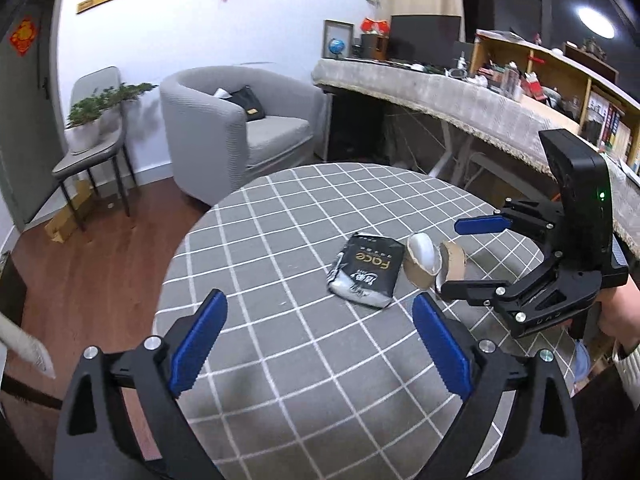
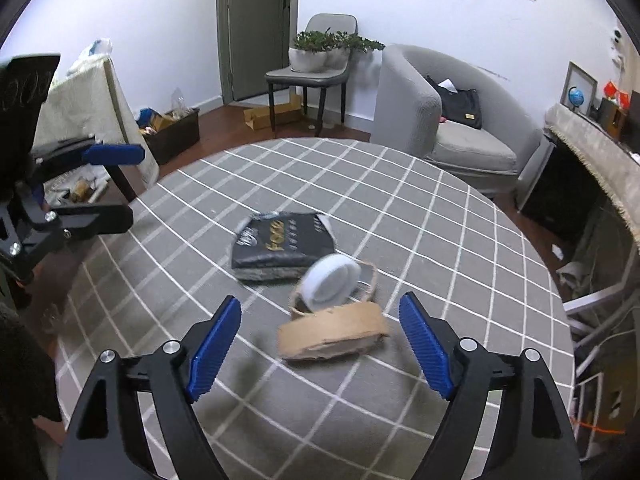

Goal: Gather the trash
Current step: 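Grasp the brown cardboard ring with the right tool, then grasp the black 'Face' tissue pack with the left tool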

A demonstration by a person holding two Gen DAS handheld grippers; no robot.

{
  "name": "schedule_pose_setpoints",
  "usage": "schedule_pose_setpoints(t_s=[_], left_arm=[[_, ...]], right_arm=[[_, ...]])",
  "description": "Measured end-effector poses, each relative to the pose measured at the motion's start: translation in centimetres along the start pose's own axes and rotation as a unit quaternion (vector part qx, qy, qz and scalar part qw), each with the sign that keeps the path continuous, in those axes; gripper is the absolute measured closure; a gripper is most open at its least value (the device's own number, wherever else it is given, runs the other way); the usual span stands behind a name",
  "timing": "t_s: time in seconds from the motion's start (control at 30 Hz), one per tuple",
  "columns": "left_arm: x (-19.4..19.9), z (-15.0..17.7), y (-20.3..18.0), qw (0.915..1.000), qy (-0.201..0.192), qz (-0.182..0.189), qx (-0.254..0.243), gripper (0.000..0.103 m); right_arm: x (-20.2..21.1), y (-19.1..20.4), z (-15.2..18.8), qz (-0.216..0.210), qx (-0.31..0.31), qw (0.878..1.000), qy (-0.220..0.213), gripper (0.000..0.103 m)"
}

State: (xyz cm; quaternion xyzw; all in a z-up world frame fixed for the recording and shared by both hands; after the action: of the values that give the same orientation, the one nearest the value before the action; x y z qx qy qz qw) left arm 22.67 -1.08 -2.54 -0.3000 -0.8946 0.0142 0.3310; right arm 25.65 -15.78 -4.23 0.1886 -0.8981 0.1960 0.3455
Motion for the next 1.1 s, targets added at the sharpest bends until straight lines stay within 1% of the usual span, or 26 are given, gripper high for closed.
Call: schedule_pose_setpoints(t_s=[0.07, 0.17, 0.27, 0.3, 0.33, 0.37, 0.4, 0.43, 0.53, 0.67, 0.97, 1.03, 1.1], left_arm=[[-0.9, -0.3, 0.1, 1.0, 0.004, 0.002, -0.004, 0.008], [-2.2, -0.7, 0.2, 0.9999, 0.01, 0.014, -0.002, 0.008], [-3.5, -0.9, 0.2, 0.9996, 0.021, 0.019, -0.011, 0.007], [-4.0, -0.9, 0.3, 0.9994, 0.025, 0.022, -0.012, 0.007], [-4.4, -1.0, 0.2, 0.9992, 0.029, 0.025, -0.011, 0.008], [-4.9, -1.0, 0.3, 0.999, 0.031, 0.03, -0.012, 0.008], [-5.2, -1.0, 0.3, 0.9987, 0.034, 0.035, -0.012, 0.007], [-5.6, -1.0, 0.3, 0.9984, 0.04, 0.039, -0.011, 0.007], [-6.3, -0.8, -0.1, 0.9977, 0.049, 0.045, -0.015, 0.008], [-7.1, -0.7, -0.5, 0.9962, 0.065, 0.052, -0.025, 0.008], [-9.5, -0.4, -0.2, 0.9932, 0.1, 0.055, -0.023, 0.008], [-10.0, -0.4, -0.2, 0.9925, 0.107, 0.054, -0.023, 0.012], [-10.4, -0.3, -0.2, 0.9917, 0.116, 0.05, -0.023, 0.022]], right_arm=[[-0.4, -0.1, 0.1, -0.006, 0.006, 1.0, 0.006, 0.02], [-0.9, -0.2, 0.3, -0.006, 0.019, 1.0, 0.015, 0.02], [-1.3, -0.6, 0.3, -0.019, 0.017, 0.999, 0.025, 0.021], [-1.3, -0.6, 0.3, -0.022, 0.019, 0.999, 0.026, 0.024], [-1.3, -0.6, 0.3, -0.027, 0.022, 0.999, 0.029, 0.03], [-1.2, -0.4, 0.4, -0.031, 0.024, 0.999, 0.031, 0.032], [-1.2, -0.3, 0.5, -0.033, 0.026, 0.999, 0.034, 0.037], [-1.2, -0.2, 0.6, -0.034, 0.029, 0.998, 0.035, 0.039], [-0.7, -0.1, 0.8, -0.034, 0.03, 0.998, 0.031, 0.04], [0.2, -0.7, 0.9, -0.053, 0.015, 0.998, 0.022, 0.04], [1.2, -2.8, 1.2, -0.084, -0.023, 0.996, 0.016, 0.04], [1.2, -3.2, 1.3, -0.087, -0.028, 0.996, 0.015, 0.04], [1.3, -3.3, 1.3, -0.089, -0.03, 0.995, 0.015, 0.04]])
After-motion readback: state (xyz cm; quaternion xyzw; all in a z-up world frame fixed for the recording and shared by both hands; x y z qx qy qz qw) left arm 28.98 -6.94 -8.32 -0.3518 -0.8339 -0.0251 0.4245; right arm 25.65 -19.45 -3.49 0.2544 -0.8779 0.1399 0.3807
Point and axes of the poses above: each gripper's, at about its wrist camera, not at the fingertips, and x roughly against the way its jaws point, y to its left, z to its underside, the point moved 5 cm from there along -x, roughly the way its jaws point, and after that the axes turned 15 degrees about z, right-handed, at the moved point
